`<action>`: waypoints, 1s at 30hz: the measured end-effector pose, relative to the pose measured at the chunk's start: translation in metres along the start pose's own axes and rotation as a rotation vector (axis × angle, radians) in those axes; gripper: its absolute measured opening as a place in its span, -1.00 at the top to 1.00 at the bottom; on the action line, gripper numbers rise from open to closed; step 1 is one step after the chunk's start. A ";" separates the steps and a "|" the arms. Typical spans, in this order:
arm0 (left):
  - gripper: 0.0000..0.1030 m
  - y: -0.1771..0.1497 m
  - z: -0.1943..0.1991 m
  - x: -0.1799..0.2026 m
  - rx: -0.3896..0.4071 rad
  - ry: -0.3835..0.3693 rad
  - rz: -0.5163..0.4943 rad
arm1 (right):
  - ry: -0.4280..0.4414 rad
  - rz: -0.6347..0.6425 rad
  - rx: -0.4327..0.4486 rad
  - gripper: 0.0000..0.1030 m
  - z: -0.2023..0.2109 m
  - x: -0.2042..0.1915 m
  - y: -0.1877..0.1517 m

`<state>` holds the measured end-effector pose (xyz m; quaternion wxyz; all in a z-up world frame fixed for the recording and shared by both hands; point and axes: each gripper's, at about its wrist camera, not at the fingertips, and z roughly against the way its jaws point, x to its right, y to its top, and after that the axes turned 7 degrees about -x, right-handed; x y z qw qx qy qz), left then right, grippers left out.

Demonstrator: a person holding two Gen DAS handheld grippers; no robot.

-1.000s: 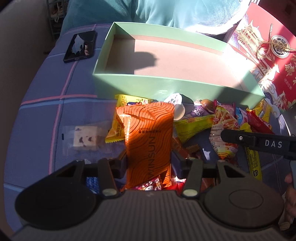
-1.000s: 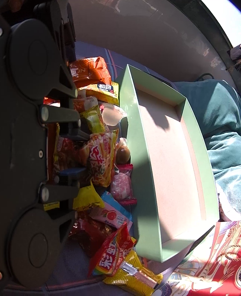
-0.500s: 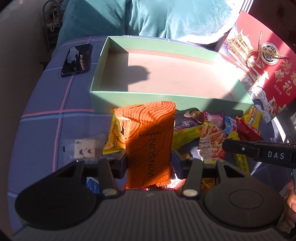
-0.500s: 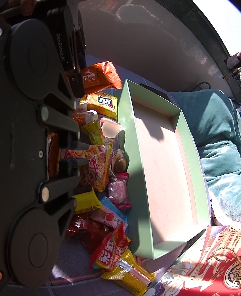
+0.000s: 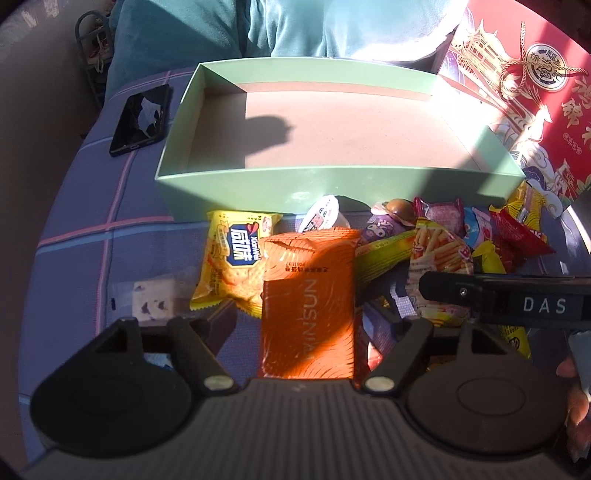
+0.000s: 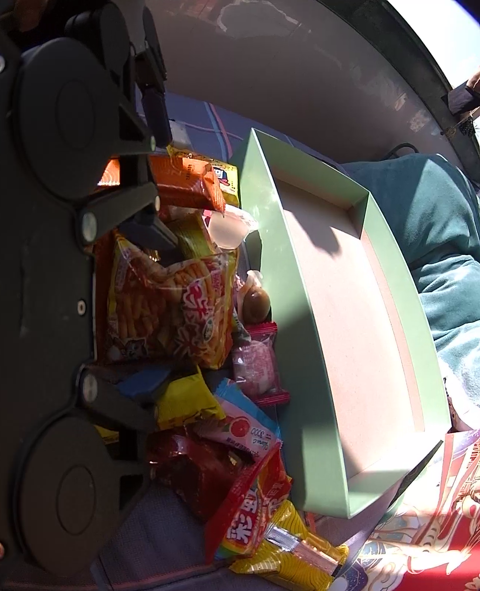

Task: Organize snacks
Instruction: 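Carry both packs into the green box and open both grippers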

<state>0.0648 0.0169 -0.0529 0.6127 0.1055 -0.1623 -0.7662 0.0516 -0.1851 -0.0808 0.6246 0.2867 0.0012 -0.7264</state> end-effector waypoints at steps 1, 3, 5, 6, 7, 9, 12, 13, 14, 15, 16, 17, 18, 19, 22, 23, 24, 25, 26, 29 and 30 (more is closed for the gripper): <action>-0.51 0.000 -0.003 0.001 -0.011 -0.001 -0.009 | 0.003 0.000 -0.004 -0.34 -0.002 0.000 0.000; -0.52 0.001 -0.010 0.003 -0.039 0.004 -0.022 | 0.004 0.000 -0.011 -0.29 -0.010 -0.001 0.000; -0.48 0.003 -0.017 0.004 -0.052 0.009 -0.017 | -0.013 0.008 -0.020 0.06 -0.013 -0.003 0.000; -0.39 0.004 -0.020 0.002 -0.053 -0.012 -0.005 | -0.006 0.009 -0.019 0.16 -0.011 -0.002 0.000; 0.03 0.004 -0.020 -0.001 -0.057 -0.049 0.016 | 0.004 0.010 -0.017 0.27 -0.007 -0.002 0.000; 0.02 0.004 -0.016 -0.003 -0.045 -0.065 0.036 | -0.010 0.024 -0.008 0.30 0.003 -0.004 0.000; 0.03 0.001 -0.006 0.001 -0.015 -0.030 0.007 | 0.001 0.016 -0.003 0.30 0.015 -0.004 0.002; 0.03 0.000 -0.001 0.000 -0.012 -0.039 0.010 | 0.007 0.013 -0.004 0.30 0.017 -0.005 0.003; 0.03 0.000 0.002 0.000 -0.009 -0.045 0.013 | 0.010 0.014 -0.007 0.30 0.020 -0.006 0.003; 0.03 -0.001 0.008 -0.001 0.000 -0.048 0.014 | 0.014 0.019 -0.009 0.30 0.023 -0.008 0.004; 0.02 -0.001 0.014 -0.001 0.009 -0.049 0.015 | 0.015 0.022 -0.011 0.30 0.025 -0.009 0.004; 0.02 0.000 0.019 -0.002 0.018 -0.050 0.017 | 0.016 0.024 -0.013 0.30 0.027 -0.011 0.004; 0.02 0.000 0.023 -0.004 0.026 -0.054 0.019 | 0.018 0.027 -0.016 0.30 0.030 -0.013 0.005; 0.02 0.001 0.028 -0.005 0.035 -0.058 0.023 | 0.020 0.029 -0.015 0.30 0.032 -0.014 0.006; 0.02 0.005 0.039 -0.012 0.060 -0.064 0.034 | 0.026 0.033 -0.007 0.30 0.040 -0.018 0.010; 0.02 0.006 0.042 -0.014 0.068 -0.064 0.040 | 0.028 0.033 -0.002 0.30 0.043 -0.019 0.012; 0.02 0.007 0.044 -0.015 0.073 -0.064 0.044 | 0.031 0.033 0.003 0.30 0.046 -0.020 0.013; 0.02 0.008 0.048 -0.018 0.081 -0.064 0.052 | 0.035 0.030 0.011 0.30 0.052 -0.020 0.016; 0.02 0.010 0.050 -0.021 0.085 -0.064 0.055 | 0.040 0.028 0.018 0.30 0.056 -0.020 0.018; 0.01 0.021 0.052 -0.024 0.097 -0.051 0.044 | 0.040 0.045 0.043 0.30 0.064 -0.024 0.032; 0.01 0.027 0.053 -0.025 0.103 -0.040 0.041 | 0.032 0.050 0.056 0.30 0.064 -0.026 0.038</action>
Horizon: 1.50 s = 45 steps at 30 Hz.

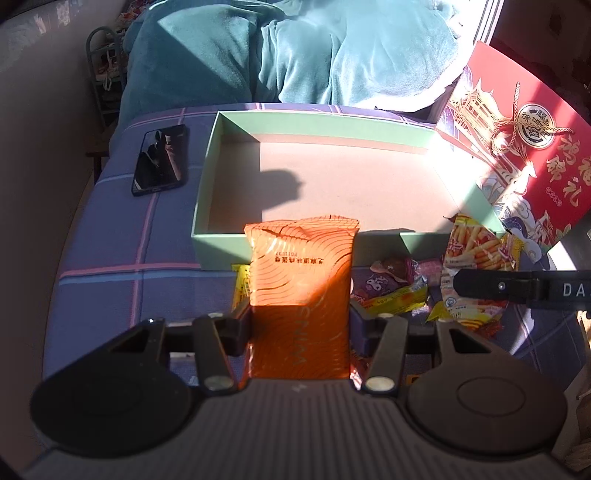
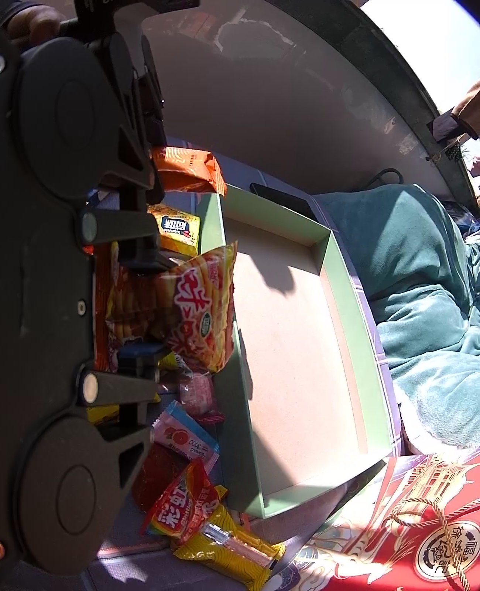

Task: Organize snacks
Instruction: 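Carry both packs into the green box and open both grippers, then withdraw both grippers from the box back toward the snack heap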

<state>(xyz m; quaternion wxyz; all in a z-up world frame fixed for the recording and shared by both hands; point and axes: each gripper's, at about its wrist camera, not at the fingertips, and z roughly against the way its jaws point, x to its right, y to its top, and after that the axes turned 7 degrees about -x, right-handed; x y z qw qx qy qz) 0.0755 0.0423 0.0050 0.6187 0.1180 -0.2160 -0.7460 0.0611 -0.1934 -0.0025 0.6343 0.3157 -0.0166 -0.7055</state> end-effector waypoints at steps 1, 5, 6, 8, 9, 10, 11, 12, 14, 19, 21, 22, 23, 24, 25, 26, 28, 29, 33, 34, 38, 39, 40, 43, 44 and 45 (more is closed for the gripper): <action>0.01 0.007 -0.001 -0.001 0.008 0.008 -0.003 | -0.004 0.001 0.010 0.30 0.000 0.000 0.007; 0.01 0.044 -0.008 -0.011 0.029 0.022 -0.006 | -0.011 -0.011 0.036 0.30 -0.007 0.004 0.048; 0.01 0.056 -0.012 -0.013 0.034 0.038 -0.013 | -0.018 -0.010 0.038 0.30 -0.012 0.005 0.060; 0.01 0.084 -0.025 -0.017 0.042 0.080 -0.032 | -0.029 -0.015 0.042 0.30 -0.023 0.009 0.085; 0.01 0.096 -0.033 -0.019 0.039 0.089 -0.033 | -0.033 -0.017 0.040 0.30 -0.030 0.010 0.097; 0.01 0.110 -0.042 -0.021 0.034 0.091 -0.028 | -0.036 -0.021 0.038 0.30 -0.038 0.012 0.108; 0.01 0.122 -0.051 -0.024 0.031 0.091 -0.024 | -0.038 -0.027 0.035 0.30 -0.046 0.013 0.119; 0.01 0.133 -0.060 -0.025 0.028 0.094 -0.022 | -0.044 -0.030 0.028 0.30 -0.057 0.014 0.132; 0.01 0.151 -0.079 -0.028 0.016 0.109 -0.022 | -0.067 -0.031 0.015 0.30 -0.075 0.016 0.149; 0.01 0.186 -0.129 -0.035 -0.024 0.125 -0.029 | -0.105 -0.042 -0.040 0.29 -0.132 0.026 0.180; 0.01 0.195 -0.144 -0.037 -0.041 0.130 -0.034 | -0.111 -0.050 -0.056 0.29 -0.150 0.031 0.188; 0.00 0.200 -0.153 -0.037 -0.048 0.130 -0.040 | -0.113 -0.051 -0.061 0.29 -0.156 0.032 0.191; 0.00 0.202 -0.160 -0.038 -0.052 0.130 -0.045 | -0.114 -0.050 -0.065 0.29 -0.163 0.034 0.194; -0.01 0.204 -0.165 -0.038 -0.054 0.132 -0.049 | -0.113 -0.049 -0.067 0.28 -0.168 0.034 0.196; -0.02 0.205 -0.170 -0.038 -0.056 0.136 -0.053 | -0.112 -0.045 -0.069 0.25 -0.174 0.033 0.200; -0.03 0.205 -0.174 -0.038 -0.058 0.143 -0.055 | -0.112 -0.040 -0.068 0.25 -0.179 0.033 0.204; -0.16 0.205 -0.177 -0.037 -0.060 0.160 -0.052 | -0.114 -0.027 -0.059 -0.01 -0.190 0.030 0.211; -0.42 0.204 -0.178 -0.037 -0.059 0.169 -0.052 | -0.114 -0.018 -0.052 -0.22 -0.192 0.028 0.212; -0.80 0.197 -0.164 -0.031 -0.016 0.146 -0.065 | -0.128 0.013 0.007 -0.91 -0.182 0.019 0.210; -0.92 0.195 -0.157 -0.028 0.000 0.155 -0.069 | -0.129 0.021 0.006 -0.95 -0.181 0.018 0.208; -0.99 0.187 -0.135 -0.018 0.039 0.166 -0.083 | -0.138 0.040 0.021 -1.00 -0.159 0.013 0.197; -1.00 0.185 -0.129 -0.018 0.043 0.160 -0.080 | -0.136 0.038 0.021 -1.00 -0.154 0.012 0.194; -1.00 0.183 -0.125 -0.017 0.047 0.157 -0.077 | -0.135 0.034 0.021 -1.00 -0.150 0.011 0.191; -1.00 0.173 -0.107 -0.015 0.056 0.154 -0.074 | -0.129 0.025 0.025 -1.00 -0.137 0.009 0.182; -1.00 0.169 -0.102 -0.015 0.057 0.156 -0.074 | -0.132 0.027 0.026 -1.00 -0.132 0.008 0.177; -1.00 0.164 -0.096 -0.014 0.058 0.159 -0.075 | -0.134 0.031 0.029 -1.00 -0.120 0.008 0.171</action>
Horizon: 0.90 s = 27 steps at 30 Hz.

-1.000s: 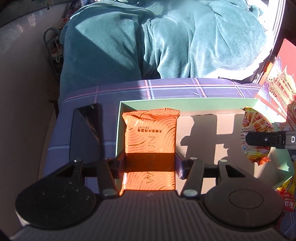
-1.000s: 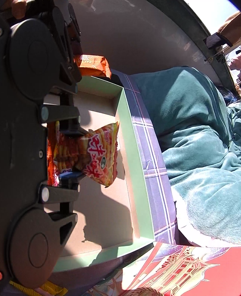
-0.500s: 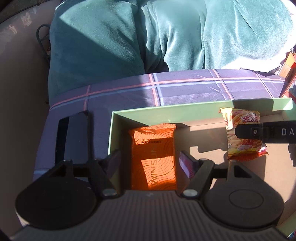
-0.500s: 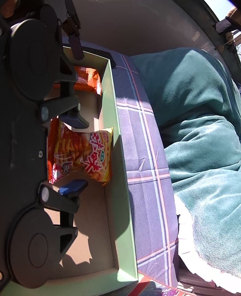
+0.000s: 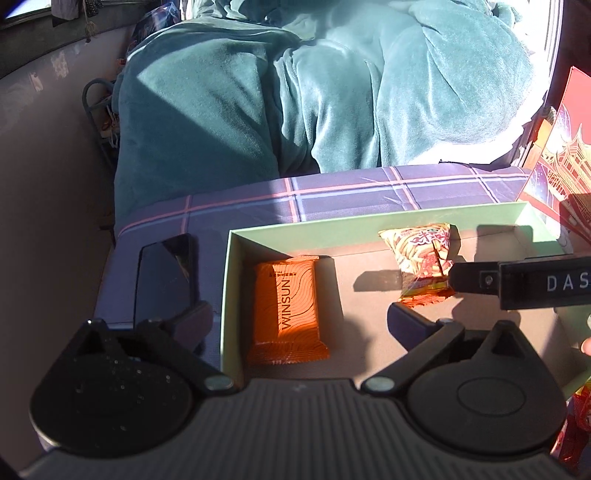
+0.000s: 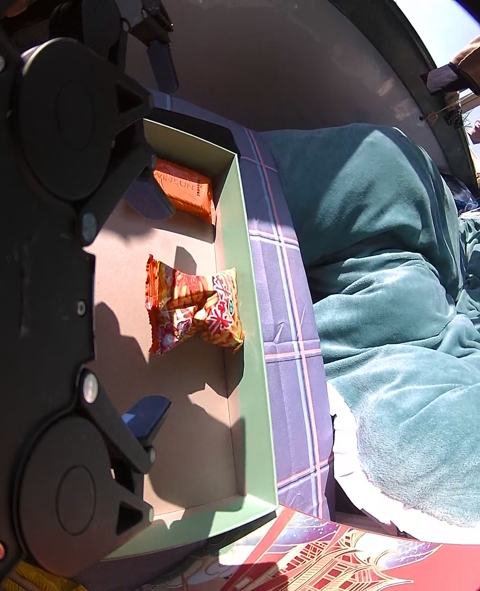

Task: Organize snacks
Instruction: 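Withdraw both grippers from the box back toward the snack heap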

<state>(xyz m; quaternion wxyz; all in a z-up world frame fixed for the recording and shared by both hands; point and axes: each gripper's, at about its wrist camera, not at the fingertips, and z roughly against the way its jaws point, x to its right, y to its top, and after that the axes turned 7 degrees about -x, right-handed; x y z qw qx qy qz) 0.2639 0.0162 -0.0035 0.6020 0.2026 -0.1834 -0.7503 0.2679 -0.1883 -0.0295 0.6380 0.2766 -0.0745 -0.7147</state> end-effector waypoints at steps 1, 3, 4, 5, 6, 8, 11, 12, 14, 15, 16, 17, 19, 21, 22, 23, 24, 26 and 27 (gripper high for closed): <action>-1.00 -0.005 0.006 0.000 0.001 0.000 0.000 | -0.003 0.005 0.002 -1.00 0.004 -0.001 -0.004; -1.00 -0.016 0.017 -0.002 0.004 -0.002 0.001 | -0.006 0.008 0.003 -1.00 0.014 -0.003 -0.013; -1.00 -0.023 0.023 -0.003 0.004 -0.002 0.003 | -0.002 0.004 0.007 -1.00 0.020 -0.004 -0.018; -1.00 -0.028 0.028 -0.004 0.003 -0.002 0.005 | 0.005 0.004 0.012 -1.00 0.027 -0.005 -0.023; -1.00 -0.037 0.034 -0.006 0.001 0.000 0.010 | 0.010 0.009 0.016 -1.00 0.032 -0.006 -0.029; -1.00 -0.051 0.043 -0.010 -0.003 0.000 0.023 | 0.008 0.029 0.024 -1.00 0.043 -0.011 -0.040; -1.00 -0.077 0.056 -0.020 -0.016 0.002 0.038 | 0.011 0.065 0.034 -1.00 0.057 -0.022 -0.058; -1.00 -0.085 0.059 -0.022 -0.023 0.008 0.040 | 0.014 0.074 0.034 -1.00 0.060 -0.025 -0.063; -1.00 -0.102 0.063 -0.027 -0.040 0.019 0.042 | 0.023 0.093 0.022 -1.00 0.066 -0.033 -0.075; -1.00 -0.110 0.065 -0.030 -0.047 0.024 0.043 | 0.026 0.096 0.016 -1.00 0.068 -0.036 -0.078; -1.00 -0.117 0.066 -0.032 -0.054 0.029 0.045 | 0.032 0.100 0.009 -1.00 0.070 -0.039 -0.082; -1.00 -0.124 0.068 -0.034 -0.060 0.034 0.047 | 0.037 0.103 0.000 -1.00 0.072 -0.043 -0.087; -1.00 -0.138 0.070 -0.039 -0.071 0.042 0.058 | 0.044 0.110 -0.018 -1.00 0.076 -0.050 -0.099; -1.00 -0.149 0.072 -0.044 -0.083 0.044 0.074 | 0.056 0.106 -0.038 -1.00 0.078 -0.054 -0.109; -1.00 -0.153 0.073 -0.046 -0.086 0.045 0.080 | 0.061 0.101 -0.049 -1.00 0.078 -0.055 -0.112; -1.00 -0.158 0.073 -0.047 -0.089 0.048 0.083 | 0.066 0.095 -0.063 -1.00 0.078 -0.055 -0.115; -1.00 -0.161 0.073 -0.048 -0.091 0.051 0.082 | 0.068 0.090 -0.072 -1.00 0.077 -0.055 -0.117; -1.00 -0.169 0.073 -0.051 -0.099 0.069 0.079 | 0.070 0.079 -0.091 -1.00 0.076 -0.057 -0.124; -1.00 -0.174 0.072 -0.053 -0.109 0.073 0.083 | 0.071 0.077 -0.097 -1.00 0.076 -0.057 -0.127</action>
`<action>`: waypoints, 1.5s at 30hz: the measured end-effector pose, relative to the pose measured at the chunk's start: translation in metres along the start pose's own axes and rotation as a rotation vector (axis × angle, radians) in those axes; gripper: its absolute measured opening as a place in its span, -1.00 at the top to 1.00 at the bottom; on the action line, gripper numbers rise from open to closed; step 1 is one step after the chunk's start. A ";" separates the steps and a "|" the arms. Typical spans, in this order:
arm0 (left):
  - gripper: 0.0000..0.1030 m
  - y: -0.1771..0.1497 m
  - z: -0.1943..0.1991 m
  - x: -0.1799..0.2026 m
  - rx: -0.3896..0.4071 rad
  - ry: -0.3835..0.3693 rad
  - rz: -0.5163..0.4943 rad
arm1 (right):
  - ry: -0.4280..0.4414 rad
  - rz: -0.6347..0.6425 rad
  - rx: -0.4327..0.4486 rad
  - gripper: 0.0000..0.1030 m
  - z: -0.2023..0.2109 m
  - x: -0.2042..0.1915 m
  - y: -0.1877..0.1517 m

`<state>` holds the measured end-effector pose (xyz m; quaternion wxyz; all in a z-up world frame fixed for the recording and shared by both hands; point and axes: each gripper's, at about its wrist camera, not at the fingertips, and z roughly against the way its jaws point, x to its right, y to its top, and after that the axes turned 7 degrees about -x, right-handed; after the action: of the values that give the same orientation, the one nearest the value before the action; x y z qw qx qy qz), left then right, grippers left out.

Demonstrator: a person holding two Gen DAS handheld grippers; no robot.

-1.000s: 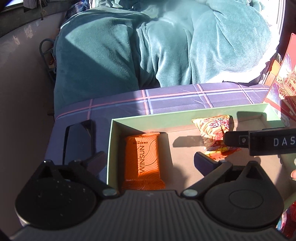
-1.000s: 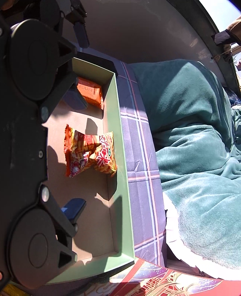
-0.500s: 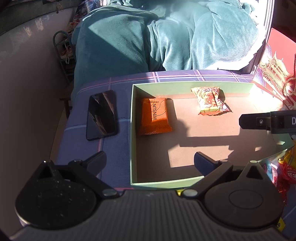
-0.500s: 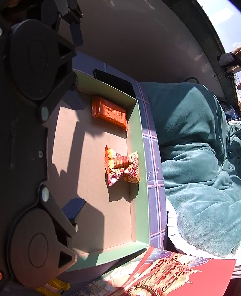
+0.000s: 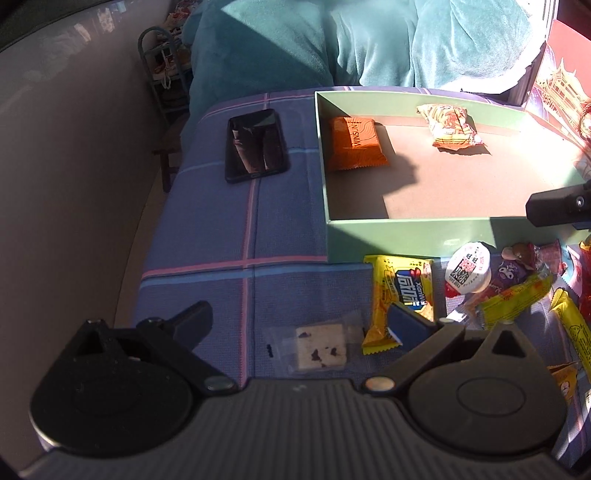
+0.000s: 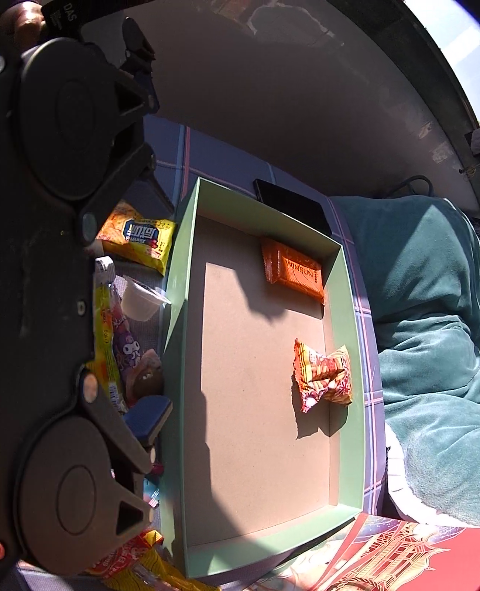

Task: Organize snacks
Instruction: 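Withdraw both grippers from the box back toward the snack heap, then grasp the clear cookie packet with the left gripper while the right grasps the yellow Xiaowang biscuit pack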

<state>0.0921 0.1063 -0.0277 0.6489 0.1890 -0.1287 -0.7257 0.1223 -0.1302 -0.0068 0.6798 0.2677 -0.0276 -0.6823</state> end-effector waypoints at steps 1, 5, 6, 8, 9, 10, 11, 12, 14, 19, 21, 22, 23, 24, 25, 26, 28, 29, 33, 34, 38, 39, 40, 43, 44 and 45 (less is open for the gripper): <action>-1.00 -0.004 -0.001 -0.002 -0.011 -0.002 0.005 | 0.007 -0.001 -0.008 -0.99 -0.002 -0.002 -0.003; -1.00 -0.015 -0.009 -0.011 -0.038 0.007 0.022 | 0.048 -0.007 -0.042 -0.68 -0.013 -0.010 -0.010; -1.00 -0.017 -0.009 -0.013 -0.031 0.011 0.019 | 0.061 -0.006 -0.048 -0.42 -0.016 -0.014 -0.012; -1.00 -0.022 -0.009 -0.013 -0.011 0.020 -0.023 | 0.081 -0.001 -0.073 -0.05 -0.025 -0.022 -0.014; -1.00 -0.024 -0.010 -0.012 -0.006 0.025 -0.050 | 0.095 0.004 -0.087 0.19 -0.029 -0.026 -0.015; -1.00 -0.026 -0.011 -0.011 -0.002 0.029 -0.084 | 0.109 0.008 -0.104 0.28 -0.034 -0.030 -0.017; -1.00 -0.028 -0.012 -0.011 0.002 0.029 -0.108 | 0.120 0.010 -0.119 0.28 -0.039 -0.034 -0.017; -1.00 -0.028 -0.013 -0.011 0.006 0.026 -0.130 | 0.126 0.012 -0.131 0.28 -0.043 -0.037 -0.018; -1.00 -0.027 -0.015 -0.011 0.009 0.004 -0.171 | 0.125 0.023 -0.149 0.28 -0.053 -0.045 -0.018; -1.00 -0.016 -0.031 -0.002 0.017 -0.050 -0.298 | 0.131 -0.010 -0.206 0.27 -0.079 -0.055 -0.010; -0.91 -0.013 -0.038 0.002 0.008 -0.085 -0.336 | 0.114 -0.013 -0.213 0.20 -0.088 -0.060 -0.007; -0.56 -0.012 -0.041 0.003 -0.009 -0.128 -0.355 | 0.108 -0.013 -0.214 0.08 -0.091 -0.063 -0.006; -0.43 -0.013 -0.042 0.004 -0.021 -0.157 -0.355 | 0.101 -0.011 -0.212 0.03 -0.094 -0.066 -0.005; -0.41 -0.014 -0.040 0.003 -0.015 -0.160 -0.352 | 0.091 -0.005 -0.208 -0.04 -0.096 -0.068 -0.005; -0.35 -0.016 -0.038 0.002 -0.007 -0.169 -0.350 | 0.076 0.002 -0.204 -0.10 -0.099 -0.072 -0.003; -0.33 -0.018 -0.037 -0.002 -0.012 -0.184 -0.334 | 0.062 0.009 -0.202 -0.11 -0.102 -0.075 -0.003; -0.33 -0.022 -0.036 -0.011 -0.035 -0.212 -0.287 | 0.044 0.021 -0.202 -0.12 -0.108 -0.082 -0.004; -0.37 -0.026 -0.035 -0.018 -0.049 -0.218 -0.255 | 0.033 0.032 -0.201 -0.12 -0.112 -0.086 -0.005; -0.42 -0.031 -0.032 -0.032 -0.073 -0.218 -0.208 | -0.041 0.112 -0.164 -0.11 -0.120 -0.106 -0.018; -0.48 -0.031 -0.032 -0.033 -0.069 -0.215 -0.215 | -0.060 0.139 -0.156 0.03 -0.121 -0.110 -0.021; -0.78 -0.032 -0.028 -0.028 -0.028 -0.172 -0.290 | -0.042 0.180 -0.145 0.08 -0.117 -0.109 -0.028; -0.78 -0.031 -0.030 -0.025 -0.025 -0.160 -0.315 | -0.032 0.166 -0.152 0.08 -0.115 -0.106 -0.027; -0.79 -0.031 -0.031 -0.022 -0.028 -0.155 -0.336 | -0.022 0.154 -0.157 0.08 -0.113 -0.102 -0.027; -0.14 -0.035 -0.034 -0.015 -0.041 -0.215 -0.376 | 0.023 0.130 -0.168 0.08 -0.105 -0.093 -0.024; 0.33 -0.035 -0.032 -0.015 -0.046 -0.243 -0.376 | 0.036 0.126 -0.169 0.08 -0.102 -0.091 -0.023; 0.50 -0.036 -0.029 -0.014 -0.055 -0.262 -0.366 | 0.046 0.122 -0.170 0.10 -0.099 -0.088 -0.022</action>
<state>0.0744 0.1259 -0.0676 0.4891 0.0956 -0.1557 -0.8529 0.1363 -0.0130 -0.0712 0.7406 0.2224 0.0297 -0.6334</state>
